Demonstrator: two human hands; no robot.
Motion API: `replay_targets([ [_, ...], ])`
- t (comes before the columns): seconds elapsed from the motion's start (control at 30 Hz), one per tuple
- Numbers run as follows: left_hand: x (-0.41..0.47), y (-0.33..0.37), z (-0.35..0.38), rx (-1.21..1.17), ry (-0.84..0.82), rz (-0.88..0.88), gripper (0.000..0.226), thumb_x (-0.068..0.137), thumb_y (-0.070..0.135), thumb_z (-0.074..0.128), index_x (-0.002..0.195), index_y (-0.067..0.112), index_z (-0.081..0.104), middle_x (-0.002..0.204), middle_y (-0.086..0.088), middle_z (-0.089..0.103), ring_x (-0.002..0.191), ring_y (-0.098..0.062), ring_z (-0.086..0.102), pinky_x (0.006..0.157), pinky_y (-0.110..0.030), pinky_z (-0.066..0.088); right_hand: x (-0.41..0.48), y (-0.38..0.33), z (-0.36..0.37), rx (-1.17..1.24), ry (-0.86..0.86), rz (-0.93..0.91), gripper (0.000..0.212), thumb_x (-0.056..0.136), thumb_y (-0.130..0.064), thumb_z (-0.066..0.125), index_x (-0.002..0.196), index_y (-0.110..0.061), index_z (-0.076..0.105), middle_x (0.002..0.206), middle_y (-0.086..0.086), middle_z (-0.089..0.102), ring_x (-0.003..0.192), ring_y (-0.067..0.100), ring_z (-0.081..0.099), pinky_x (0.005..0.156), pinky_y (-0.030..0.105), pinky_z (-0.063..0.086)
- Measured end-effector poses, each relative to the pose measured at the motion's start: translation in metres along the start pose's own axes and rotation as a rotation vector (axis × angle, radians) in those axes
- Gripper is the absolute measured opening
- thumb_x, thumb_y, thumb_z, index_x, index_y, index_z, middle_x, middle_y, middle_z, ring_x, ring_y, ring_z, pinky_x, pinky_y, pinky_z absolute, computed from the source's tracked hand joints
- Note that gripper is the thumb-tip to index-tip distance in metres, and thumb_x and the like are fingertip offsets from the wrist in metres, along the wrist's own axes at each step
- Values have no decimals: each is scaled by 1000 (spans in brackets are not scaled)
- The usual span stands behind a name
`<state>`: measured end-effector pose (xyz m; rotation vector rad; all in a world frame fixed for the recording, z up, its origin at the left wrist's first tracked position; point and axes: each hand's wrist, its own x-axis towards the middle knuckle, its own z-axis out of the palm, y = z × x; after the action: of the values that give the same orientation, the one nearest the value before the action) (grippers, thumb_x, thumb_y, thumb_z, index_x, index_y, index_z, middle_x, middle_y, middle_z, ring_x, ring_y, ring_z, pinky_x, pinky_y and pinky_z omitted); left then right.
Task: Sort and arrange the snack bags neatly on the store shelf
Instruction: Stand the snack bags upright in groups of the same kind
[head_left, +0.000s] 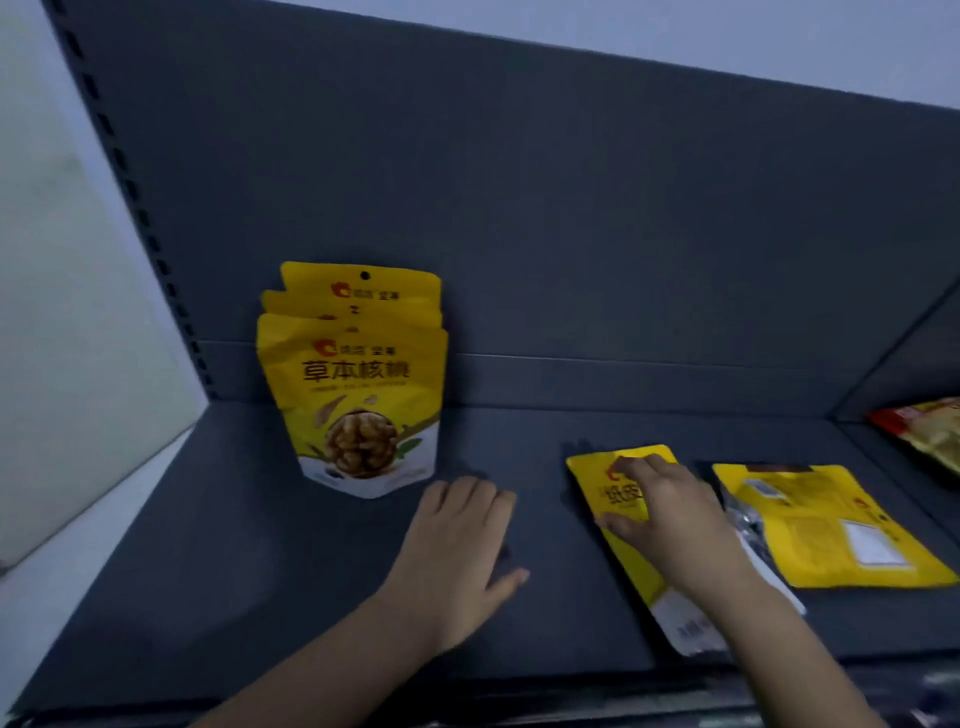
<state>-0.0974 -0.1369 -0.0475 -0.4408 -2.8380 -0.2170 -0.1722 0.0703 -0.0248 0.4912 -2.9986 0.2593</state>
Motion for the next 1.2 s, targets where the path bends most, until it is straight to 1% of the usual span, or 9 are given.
replay_targets([
  [0.1,16,42,21,30,-283,20,75,89,63,30,144,11,27,139,-5,34,129,-26,30,107,-38,20,-31,54,-15,-87,-69,133,64,83,-44,63,138,-19,41,133,3,48,124,26,44,94,36,41],
  [0.37,42,110,64,-77,-311,-83,103,58,84,7,139,25,30,135,3,30,126,-19,26,103,-33,19,-78,111,-14,401,-279,419,77,81,-54,61,140,-12,37,133,8,43,121,25,46,85,28,39],
  [0.5,49,124,65,-361,-371,-133,76,63,62,39,133,35,33,118,10,34,122,-14,29,99,-26,21,-77,116,-15,649,-330,449,46,83,-44,64,118,-21,44,94,-10,51,82,3,51,60,10,41],
  [0.6,53,127,50,-1012,-453,-283,54,64,41,63,117,36,53,114,14,59,111,-9,53,93,-26,42,-71,118,-7,791,-438,494,50,78,-49,67,111,-19,46,92,-2,53,78,8,49,64,19,38],
  [0.73,54,120,49,-1332,-279,-507,24,89,21,63,110,31,61,107,21,65,98,2,58,73,-12,42,-59,109,6,804,-446,401,35,80,-45,69,93,-17,51,87,-1,48,74,7,47,57,13,33],
  [0.9,36,102,47,-1321,-102,-544,27,86,-1,62,104,20,61,101,0,70,95,-15,64,76,-20,50,-40,99,23,827,-429,266,76,46,-73,77,99,-21,60,99,-5,52,91,10,50,76,25,42],
  [0.97,26,90,35,-1319,-14,-500,30,84,2,65,109,17,58,103,-4,70,96,-18,65,78,-25,52,-33,86,25,957,-433,241,80,45,-58,88,114,-31,57,115,-11,61,109,8,56,89,28,48],
  [1.07,7,63,10,-1222,133,-405,32,81,12,59,111,23,56,103,5,69,96,-11,65,79,-23,51,-26,43,23,1165,-367,150,76,50,-27,87,116,-25,51,110,-7,67,100,5,64,77,20,52],
  [1.2,-32,13,-15,-1063,310,-401,49,90,20,58,133,34,38,121,31,57,115,4,54,91,-17,47,-16,-31,35,1167,-239,20,68,55,-35,90,107,-22,48,106,7,63,100,21,62,81,41,53],
])
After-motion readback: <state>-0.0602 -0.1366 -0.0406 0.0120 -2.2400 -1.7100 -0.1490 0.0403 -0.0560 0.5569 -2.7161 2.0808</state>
